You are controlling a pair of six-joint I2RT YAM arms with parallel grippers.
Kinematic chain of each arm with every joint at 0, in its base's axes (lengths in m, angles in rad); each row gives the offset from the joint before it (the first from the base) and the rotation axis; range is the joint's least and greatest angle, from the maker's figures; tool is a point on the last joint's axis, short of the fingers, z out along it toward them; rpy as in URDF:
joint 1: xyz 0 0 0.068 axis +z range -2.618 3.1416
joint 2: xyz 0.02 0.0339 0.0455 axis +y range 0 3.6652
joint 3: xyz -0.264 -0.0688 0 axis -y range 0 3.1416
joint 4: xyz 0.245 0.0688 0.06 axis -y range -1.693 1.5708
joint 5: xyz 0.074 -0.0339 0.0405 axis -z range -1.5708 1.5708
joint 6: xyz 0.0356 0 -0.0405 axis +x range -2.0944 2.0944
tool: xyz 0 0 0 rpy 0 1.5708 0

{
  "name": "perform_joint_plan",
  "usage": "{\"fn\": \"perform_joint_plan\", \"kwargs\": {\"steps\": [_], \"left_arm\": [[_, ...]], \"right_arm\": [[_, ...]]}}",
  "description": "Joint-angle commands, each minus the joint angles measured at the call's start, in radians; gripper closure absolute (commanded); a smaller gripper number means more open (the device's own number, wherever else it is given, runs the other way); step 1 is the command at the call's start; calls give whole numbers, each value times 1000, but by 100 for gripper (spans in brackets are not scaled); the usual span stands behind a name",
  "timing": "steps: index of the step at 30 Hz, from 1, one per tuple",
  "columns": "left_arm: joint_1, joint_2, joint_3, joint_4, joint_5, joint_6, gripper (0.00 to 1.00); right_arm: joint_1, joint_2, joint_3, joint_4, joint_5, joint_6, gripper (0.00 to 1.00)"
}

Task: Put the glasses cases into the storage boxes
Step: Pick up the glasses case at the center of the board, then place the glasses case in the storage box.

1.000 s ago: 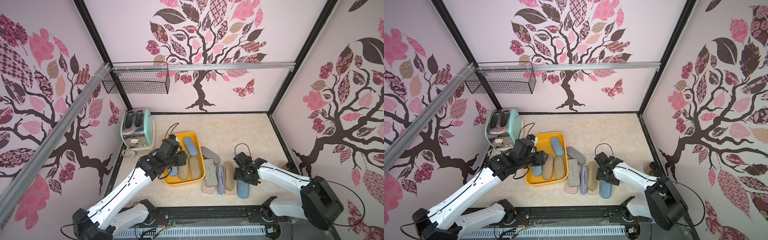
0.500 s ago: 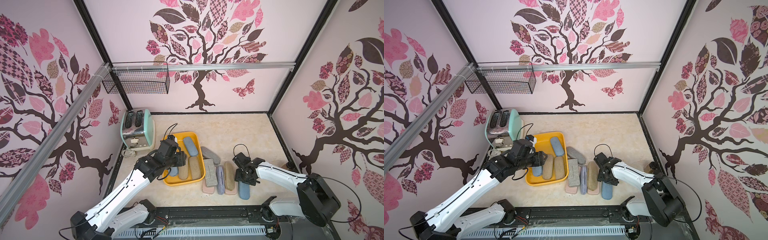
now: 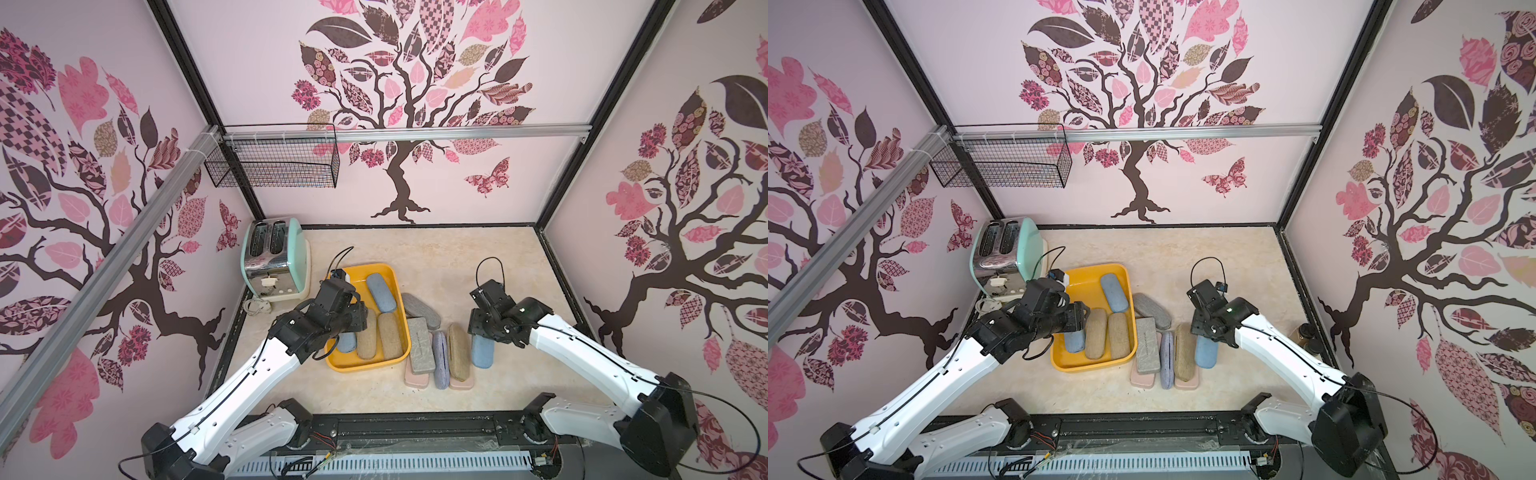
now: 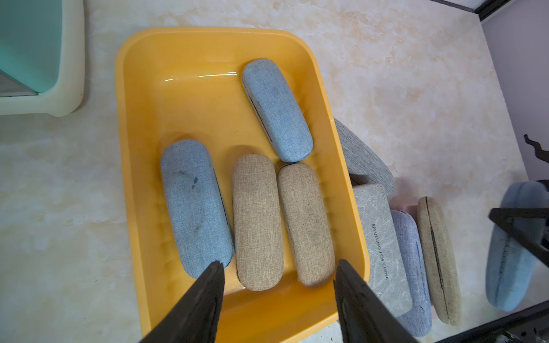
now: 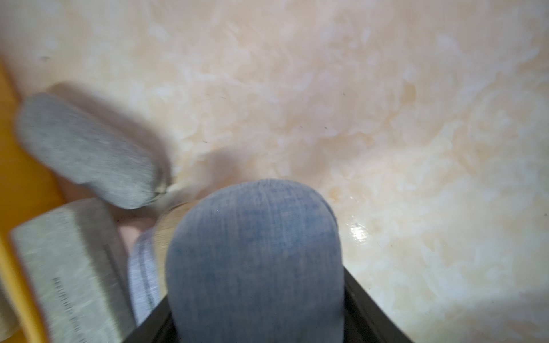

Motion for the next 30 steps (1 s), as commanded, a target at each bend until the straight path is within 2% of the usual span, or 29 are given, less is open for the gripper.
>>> {"fn": "perform_joint_plan", "kwargs": {"steps": [1, 6, 10, 15, 21, 24, 27, 30], "left_arm": [[93, -4, 6, -26, 17, -4, 37], [336, -19, -54, -1, 238, -1, 39], [439, -40, -93, 27, 294, 18, 39], [456, -48, -142, 67, 305, 29, 39], [456, -34, -151, 82, 303, 30, 40], [454, -28, -154, 90, 314, 32, 40], [456, -30, -155, 87, 318, 28, 40], [455, -41, -162, 92, 325, 25, 40]], "right_arm": [[100, 72, 142, 29, 47, -77, 48], [207, 291, 378, 177, -9, -208, 48], [234, 502, 589, 268, -97, -315, 49], [287, 732, 824, 329, -103, -445, 50], [300, 946, 986, 427, -66, -546, 49], [300, 1043, 1084, 448, -83, -579, 49], [301, 1130, 1170, 461, -46, -584, 50], [301, 1182, 1181, 529, -21, -584, 50]]}}
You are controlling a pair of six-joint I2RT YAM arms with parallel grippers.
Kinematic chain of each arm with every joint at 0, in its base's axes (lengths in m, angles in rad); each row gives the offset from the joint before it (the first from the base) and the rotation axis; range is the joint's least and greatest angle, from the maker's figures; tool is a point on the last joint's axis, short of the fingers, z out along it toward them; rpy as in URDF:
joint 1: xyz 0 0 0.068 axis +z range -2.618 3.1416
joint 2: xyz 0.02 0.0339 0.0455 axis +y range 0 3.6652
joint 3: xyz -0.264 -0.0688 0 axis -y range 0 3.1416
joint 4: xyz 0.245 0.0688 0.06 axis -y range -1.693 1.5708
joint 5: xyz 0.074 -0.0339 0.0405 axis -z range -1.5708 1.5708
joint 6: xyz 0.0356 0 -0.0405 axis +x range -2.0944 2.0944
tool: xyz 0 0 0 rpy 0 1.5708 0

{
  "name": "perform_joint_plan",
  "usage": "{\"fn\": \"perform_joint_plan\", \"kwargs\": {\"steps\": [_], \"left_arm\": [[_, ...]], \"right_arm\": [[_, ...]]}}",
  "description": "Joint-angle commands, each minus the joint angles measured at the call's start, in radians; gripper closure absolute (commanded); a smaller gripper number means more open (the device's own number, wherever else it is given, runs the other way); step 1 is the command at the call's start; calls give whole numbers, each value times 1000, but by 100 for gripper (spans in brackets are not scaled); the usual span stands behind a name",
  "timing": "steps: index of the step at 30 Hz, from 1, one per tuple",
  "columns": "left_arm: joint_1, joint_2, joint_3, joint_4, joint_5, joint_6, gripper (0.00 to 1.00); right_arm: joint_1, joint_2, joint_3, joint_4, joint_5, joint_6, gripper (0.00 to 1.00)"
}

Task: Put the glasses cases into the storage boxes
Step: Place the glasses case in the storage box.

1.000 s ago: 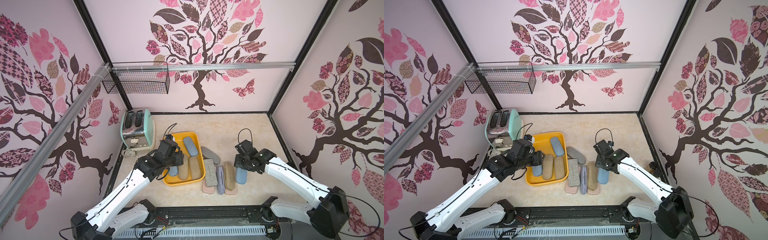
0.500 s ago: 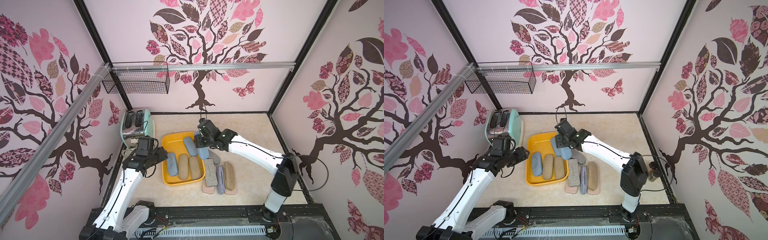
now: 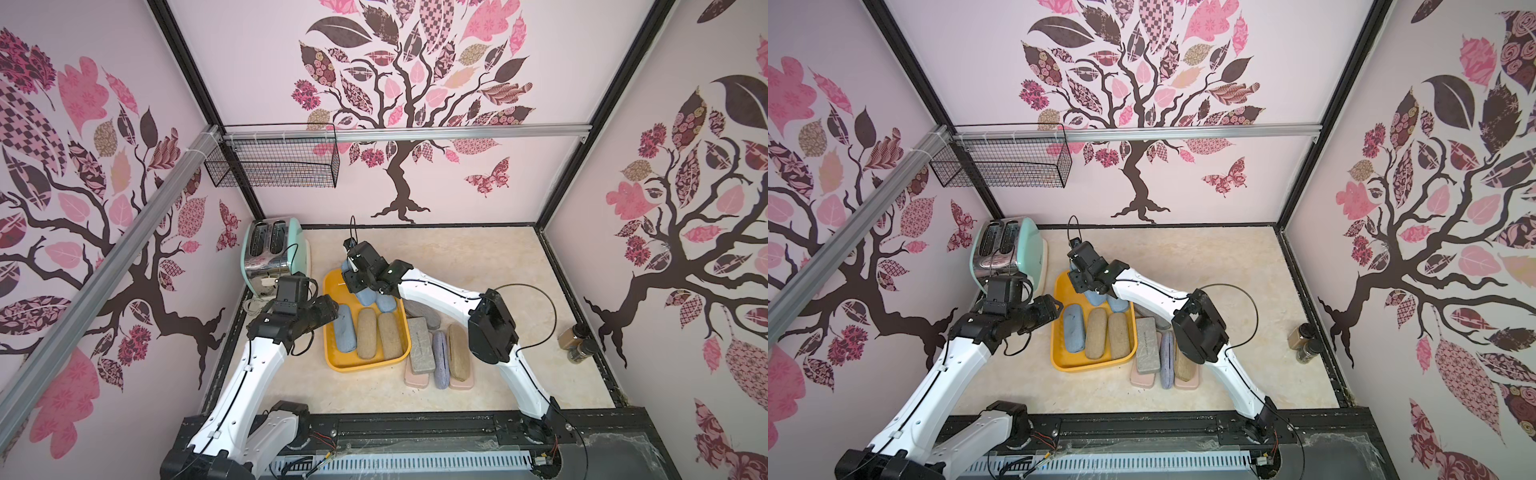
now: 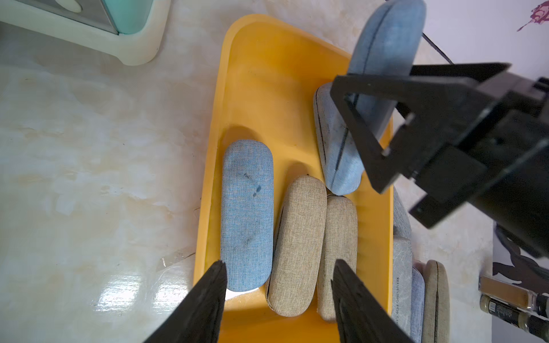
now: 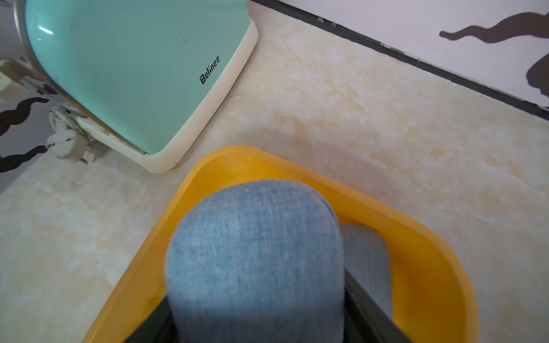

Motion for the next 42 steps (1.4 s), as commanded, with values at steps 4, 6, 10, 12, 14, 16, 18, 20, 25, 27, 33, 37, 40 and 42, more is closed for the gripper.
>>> {"fn": "perform_joint_plan", "kwargs": {"steps": [4, 6, 10, 12, 14, 16, 18, 20, 25, 27, 33, 37, 40, 42], "left_arm": [[1, -20, -37, 20, 23, 4, 41], [-5, -22, -37, 20, 21, 4, 41], [-12, -32, -37, 19, 18, 5, 41], [-13, -35, -37, 21, 18, 5, 41], [-14, -34, -37, 21, 21, 5, 41], [-13, -35, -38, 21, 19, 5, 41], [-14, -33, -40, 27, 24, 5, 41], [-13, -27, -41, 33, 28, 5, 41], [-18, -11, -40, 30, 42, 7, 40], [-21, -10, -40, 35, 47, 8, 39], [-24, -6, -40, 36, 51, 10, 33], [-24, 2, -35, 34, 52, 15, 33], [-27, 4, -24, 22, 57, 22, 33], [-36, 5, -19, 21, 68, 10, 33]], "right_arm": [[-3, 130, 73, 105, 60, -30, 50], [-3, 182, 130, 78, 64, -34, 50], [-2, 198, 108, 45, 31, -33, 52], [-1, 183, 85, 25, 23, -15, 53], [2, 156, 21, 17, 20, 5, 54], [6, 96, -42, 31, 18, 28, 54], [7, 75, -70, 18, 7, 56, 54], [9, 76, -71, -9, -1, 74, 54], [10, 94, -51, -68, 16, 105, 47], [9, 101, -29, -81, 25, 106, 28], [12, 53, -20, -44, -4, 98, 0], [17, 7, 6, -61, 23, 100, 0], [19, -65, -7, -65, 85, 113, 0], [19, -127, -20, -88, 211, 144, 0]]}}
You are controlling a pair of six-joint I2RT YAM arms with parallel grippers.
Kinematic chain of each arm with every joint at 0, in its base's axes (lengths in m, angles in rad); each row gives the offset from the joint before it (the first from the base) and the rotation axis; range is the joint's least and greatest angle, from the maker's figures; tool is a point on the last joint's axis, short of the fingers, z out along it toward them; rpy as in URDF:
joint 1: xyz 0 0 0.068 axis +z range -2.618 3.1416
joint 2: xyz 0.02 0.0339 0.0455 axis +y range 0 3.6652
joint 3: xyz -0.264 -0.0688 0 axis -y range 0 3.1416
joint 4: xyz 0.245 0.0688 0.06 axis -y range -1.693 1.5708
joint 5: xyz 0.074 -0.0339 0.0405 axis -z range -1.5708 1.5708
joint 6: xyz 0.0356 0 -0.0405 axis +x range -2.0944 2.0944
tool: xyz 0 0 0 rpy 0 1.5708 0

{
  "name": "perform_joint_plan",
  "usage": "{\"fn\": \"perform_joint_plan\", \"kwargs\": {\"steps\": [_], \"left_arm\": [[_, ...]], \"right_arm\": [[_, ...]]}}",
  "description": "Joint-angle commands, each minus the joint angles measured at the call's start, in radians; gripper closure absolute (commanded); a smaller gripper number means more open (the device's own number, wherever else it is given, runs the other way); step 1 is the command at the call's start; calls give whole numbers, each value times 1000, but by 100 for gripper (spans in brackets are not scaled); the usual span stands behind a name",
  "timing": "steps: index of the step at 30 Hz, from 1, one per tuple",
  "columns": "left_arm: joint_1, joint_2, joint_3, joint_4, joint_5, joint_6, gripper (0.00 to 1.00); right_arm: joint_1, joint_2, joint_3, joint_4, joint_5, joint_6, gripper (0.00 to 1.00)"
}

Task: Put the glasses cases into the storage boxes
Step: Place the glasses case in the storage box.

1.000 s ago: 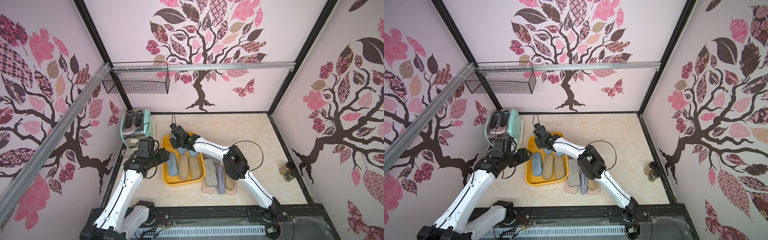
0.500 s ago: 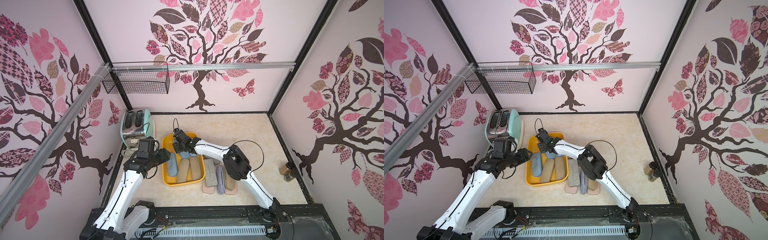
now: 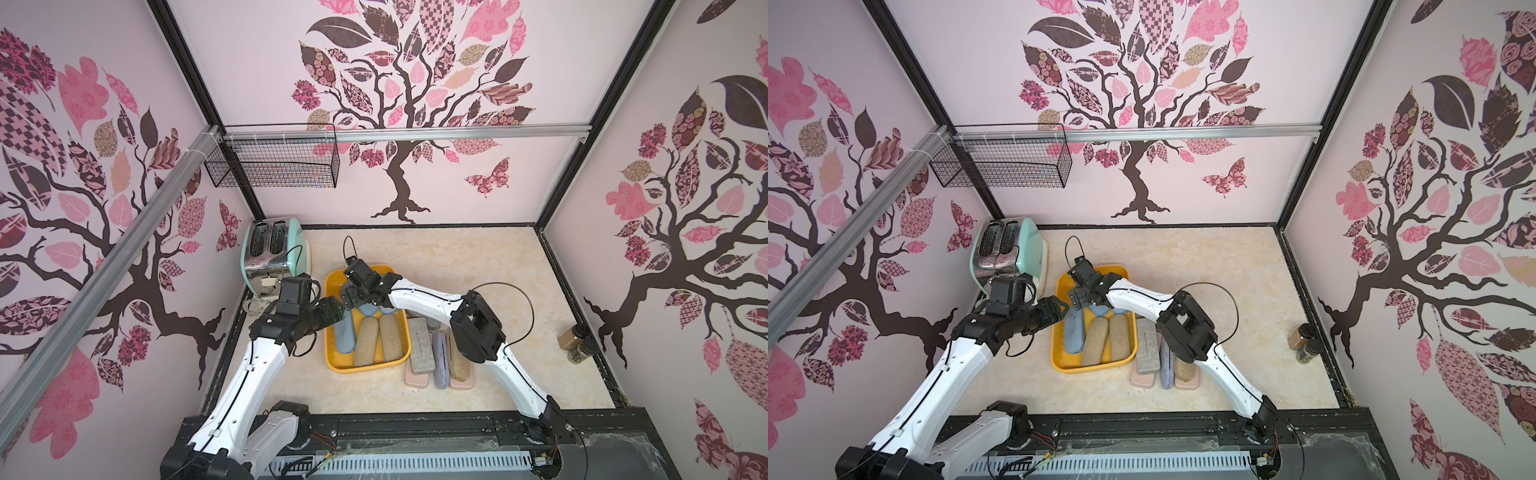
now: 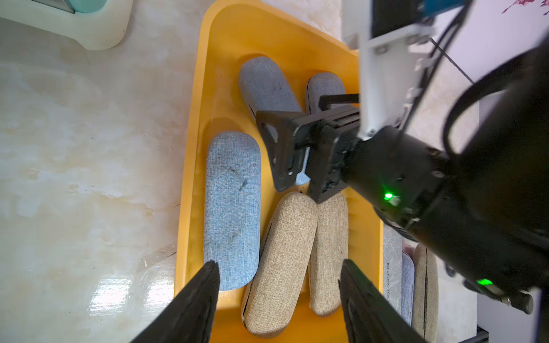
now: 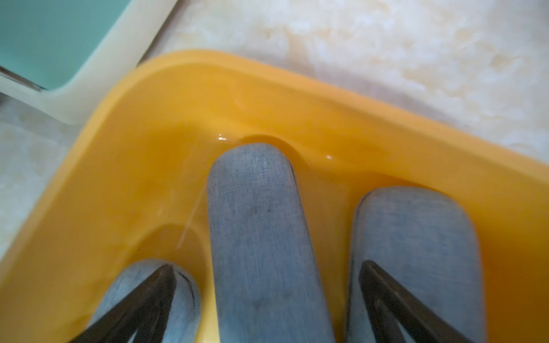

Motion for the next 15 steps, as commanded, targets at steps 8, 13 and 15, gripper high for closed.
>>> {"fn": "perform_joint_plan", "kwargs": {"steps": [8, 13, 15], "left_arm": [[-173, 54, 54, 18, -40, -58, 34], [-191, 73, 89, 21, -34, -74, 35], [-191, 56, 91, 8, -53, -65, 35]], "right_arm": [[-20, -568, -368, -3, 397, 141, 1], [-168, -784, -605, -237, 166, 333, 1], [-183, -898, -774, -239, 112, 342, 1]]}}
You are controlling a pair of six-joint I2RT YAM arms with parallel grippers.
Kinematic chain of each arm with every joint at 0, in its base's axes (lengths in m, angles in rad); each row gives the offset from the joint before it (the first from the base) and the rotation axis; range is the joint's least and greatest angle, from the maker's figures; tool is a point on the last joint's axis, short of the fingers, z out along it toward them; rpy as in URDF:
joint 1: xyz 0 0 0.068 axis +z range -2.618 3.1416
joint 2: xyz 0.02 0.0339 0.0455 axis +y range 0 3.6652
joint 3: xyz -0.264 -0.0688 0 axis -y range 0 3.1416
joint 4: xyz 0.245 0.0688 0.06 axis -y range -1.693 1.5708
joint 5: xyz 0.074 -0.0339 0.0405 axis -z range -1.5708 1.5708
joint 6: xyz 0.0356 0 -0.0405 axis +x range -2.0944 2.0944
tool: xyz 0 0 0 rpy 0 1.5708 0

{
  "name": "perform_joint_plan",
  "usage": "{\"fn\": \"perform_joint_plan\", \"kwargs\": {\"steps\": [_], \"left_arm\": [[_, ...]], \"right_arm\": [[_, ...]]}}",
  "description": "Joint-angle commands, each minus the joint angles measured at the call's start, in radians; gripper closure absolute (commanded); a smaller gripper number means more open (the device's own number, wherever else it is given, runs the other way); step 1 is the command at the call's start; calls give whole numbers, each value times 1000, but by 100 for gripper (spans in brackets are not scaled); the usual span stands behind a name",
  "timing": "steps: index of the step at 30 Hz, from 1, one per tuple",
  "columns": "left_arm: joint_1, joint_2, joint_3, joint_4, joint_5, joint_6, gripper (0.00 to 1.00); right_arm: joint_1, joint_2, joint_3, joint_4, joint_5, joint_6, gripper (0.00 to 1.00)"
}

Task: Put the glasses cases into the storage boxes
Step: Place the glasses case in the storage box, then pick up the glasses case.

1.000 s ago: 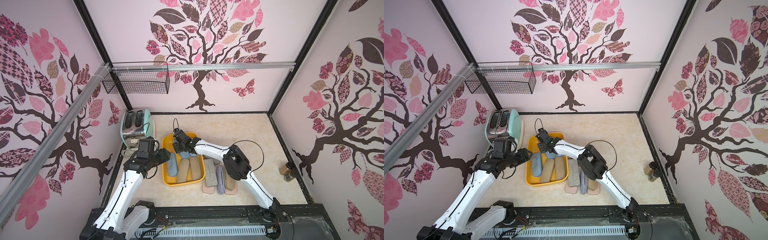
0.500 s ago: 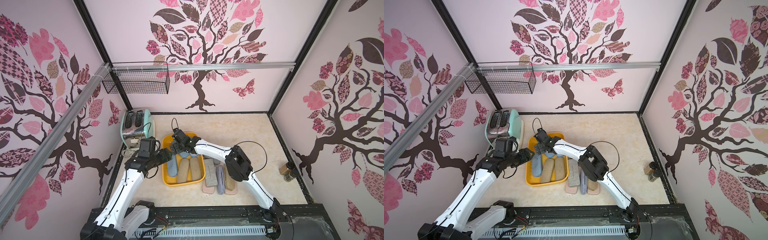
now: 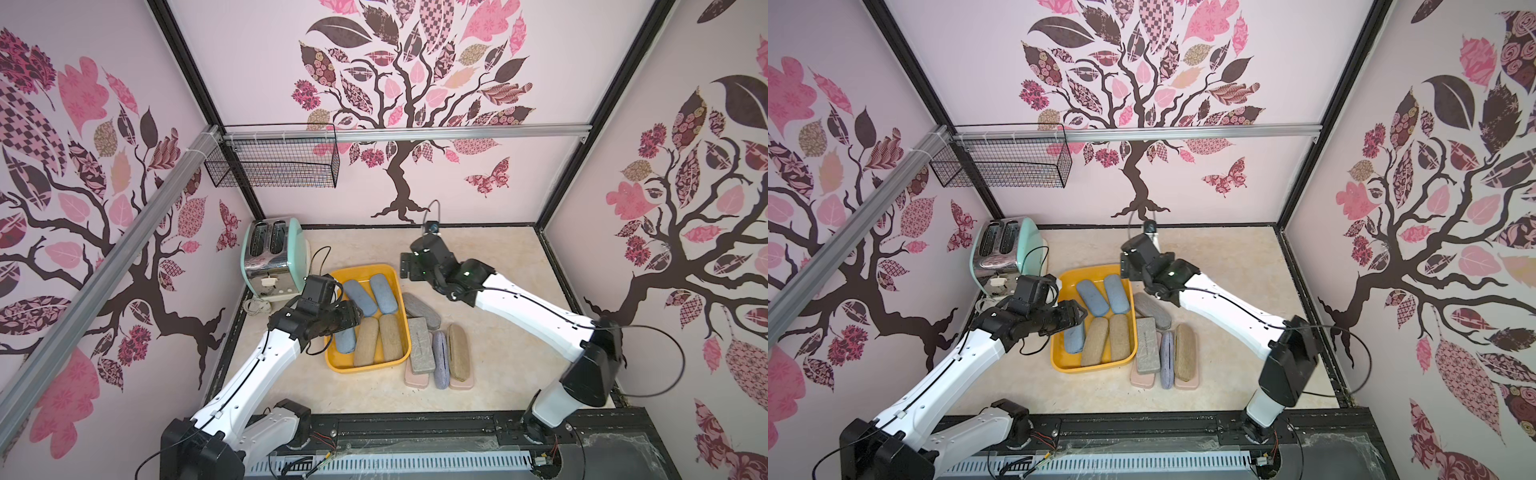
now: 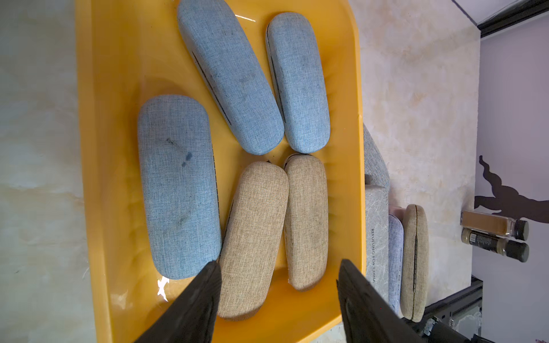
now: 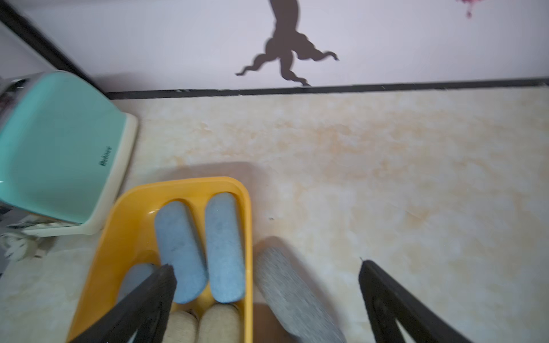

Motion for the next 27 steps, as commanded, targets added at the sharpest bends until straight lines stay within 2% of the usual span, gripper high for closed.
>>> {"fn": "perform_joint_plan", "kwargs": {"steps": [1, 6, 12, 16, 20, 27], "left_arm": [[-2, -30, 50, 7, -33, -6, 35], [-3, -57, 8, -5, -38, -7, 35], [-1, -75, -19, -25, -64, 2, 36], [1, -97, -39, -31, -68, 14, 36], [5, -116, -53, -49, -80, 22, 36], [8, -117, -46, -54, -78, 22, 36]], "right_arm": [[-28, -134, -209, -150, -124, 98, 2], [-30, -325, -454, -167, -220, 170, 21], [-42, -375, -583, -148, -329, 238, 21], [-46, -370, -618, -145, -328, 267, 21], [-87, -374, -676, -80, -437, 277, 22], [-88, -392, -748, -46, -484, 341, 26]]}}
